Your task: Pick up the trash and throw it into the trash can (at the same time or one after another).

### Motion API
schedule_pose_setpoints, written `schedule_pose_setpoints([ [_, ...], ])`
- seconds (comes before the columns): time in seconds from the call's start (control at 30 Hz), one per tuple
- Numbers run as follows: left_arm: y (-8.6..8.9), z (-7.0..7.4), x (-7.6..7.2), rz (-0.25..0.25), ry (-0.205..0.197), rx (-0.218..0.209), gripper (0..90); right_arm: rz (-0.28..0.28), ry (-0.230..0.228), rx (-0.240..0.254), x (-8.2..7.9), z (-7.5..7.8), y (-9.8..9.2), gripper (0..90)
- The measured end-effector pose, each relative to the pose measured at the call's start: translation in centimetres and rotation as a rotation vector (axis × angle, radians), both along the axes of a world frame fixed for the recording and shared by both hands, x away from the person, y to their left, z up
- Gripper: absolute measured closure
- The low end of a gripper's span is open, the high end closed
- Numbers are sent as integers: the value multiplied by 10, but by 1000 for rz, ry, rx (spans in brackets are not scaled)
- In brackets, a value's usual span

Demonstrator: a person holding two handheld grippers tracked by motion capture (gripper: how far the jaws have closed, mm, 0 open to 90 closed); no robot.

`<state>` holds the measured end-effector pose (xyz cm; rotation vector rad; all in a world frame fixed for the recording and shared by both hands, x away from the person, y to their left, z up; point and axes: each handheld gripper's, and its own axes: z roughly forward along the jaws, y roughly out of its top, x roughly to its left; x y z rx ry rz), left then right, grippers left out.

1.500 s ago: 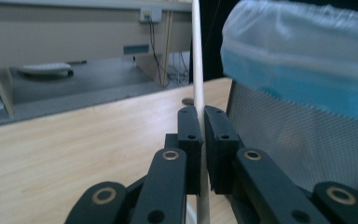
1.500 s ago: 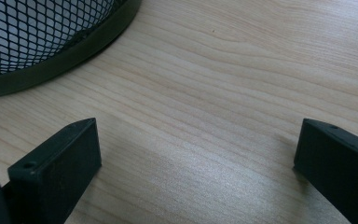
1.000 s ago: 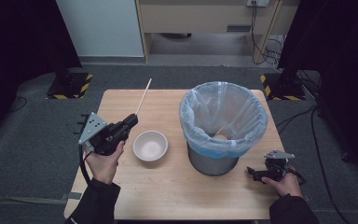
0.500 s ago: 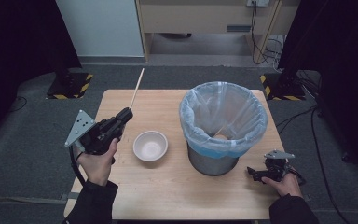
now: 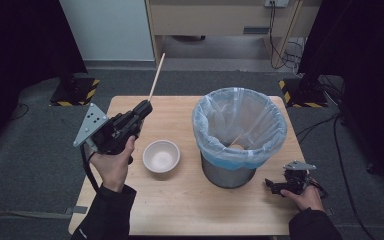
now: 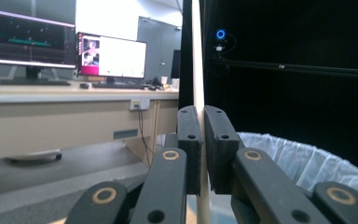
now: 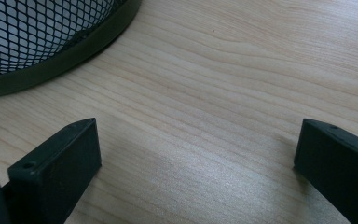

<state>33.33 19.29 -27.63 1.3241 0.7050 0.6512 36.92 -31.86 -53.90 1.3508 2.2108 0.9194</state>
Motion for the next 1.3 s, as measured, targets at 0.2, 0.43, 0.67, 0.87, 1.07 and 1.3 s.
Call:
schedule_pose_setpoints([
  [0.2, -21, 15, 6, -30, -27, -7, 854, 0, 0, 0, 0, 0, 0, 8],
  [0.43, -46, 22, 14, -68, -36, -12, 854, 0, 0, 0, 0, 0, 0, 7],
  [0.67, -74, 27, 21, -105, -44, -2, 855, -2, 0, 2, 0, 0, 0, 7],
  [0.87, -97, 30, 29, -130, -46, 12, 855, 0, -4, 1, 0, 0, 0, 8],
  [1.07, -115, 26, 38, -147, -28, 26, 855, -1, -3, 1, 0, 0, 0, 8],
  [1.3, -135, 21, 48, -162, -3, 54, 854, 0, -3, 1, 0, 0, 0, 8],
])
